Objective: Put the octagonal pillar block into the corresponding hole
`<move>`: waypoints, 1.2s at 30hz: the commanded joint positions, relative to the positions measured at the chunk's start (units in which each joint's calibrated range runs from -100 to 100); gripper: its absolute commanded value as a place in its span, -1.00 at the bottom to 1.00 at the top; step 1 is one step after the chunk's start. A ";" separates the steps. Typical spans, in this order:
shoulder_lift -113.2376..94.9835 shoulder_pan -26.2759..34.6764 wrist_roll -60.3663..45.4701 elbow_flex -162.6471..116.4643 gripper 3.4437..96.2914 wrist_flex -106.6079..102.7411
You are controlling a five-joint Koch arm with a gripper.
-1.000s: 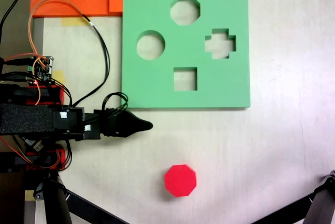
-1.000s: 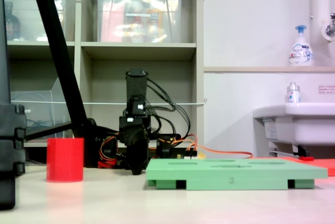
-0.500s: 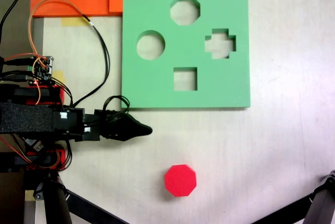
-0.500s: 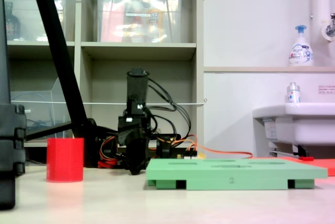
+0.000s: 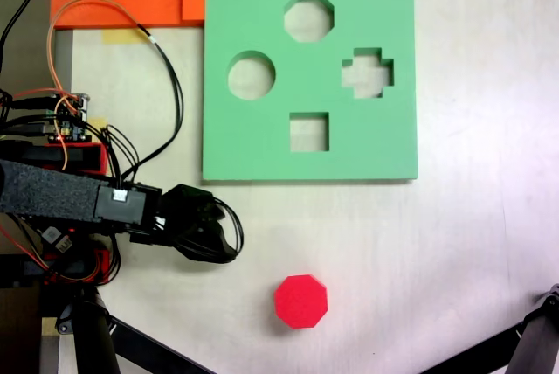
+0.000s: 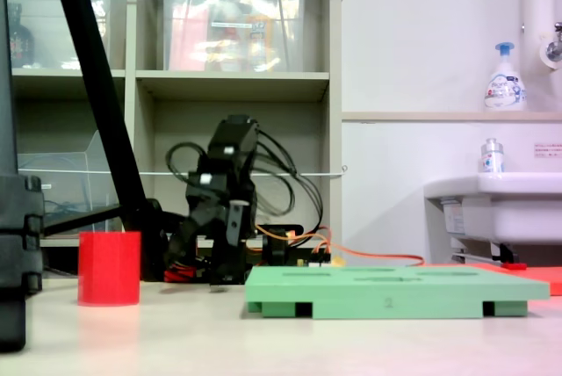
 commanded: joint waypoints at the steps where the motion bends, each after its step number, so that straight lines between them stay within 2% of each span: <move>1: 5.33 -0.10 3.08 16.73 -0.18 -19.25; 10: 33.12 -1.07 7.77 61.10 -0.17 -57.09; 16: 48.20 -3.17 7.72 77.45 -0.13 -58.35; 21: 60.91 -4.74 7.47 86.42 0.40 -58.35; 28: 76.56 -6.35 7.28 89.91 0.92 -58.35; 36: 91.36 -6.89 6.79 96.69 0.93 -58.35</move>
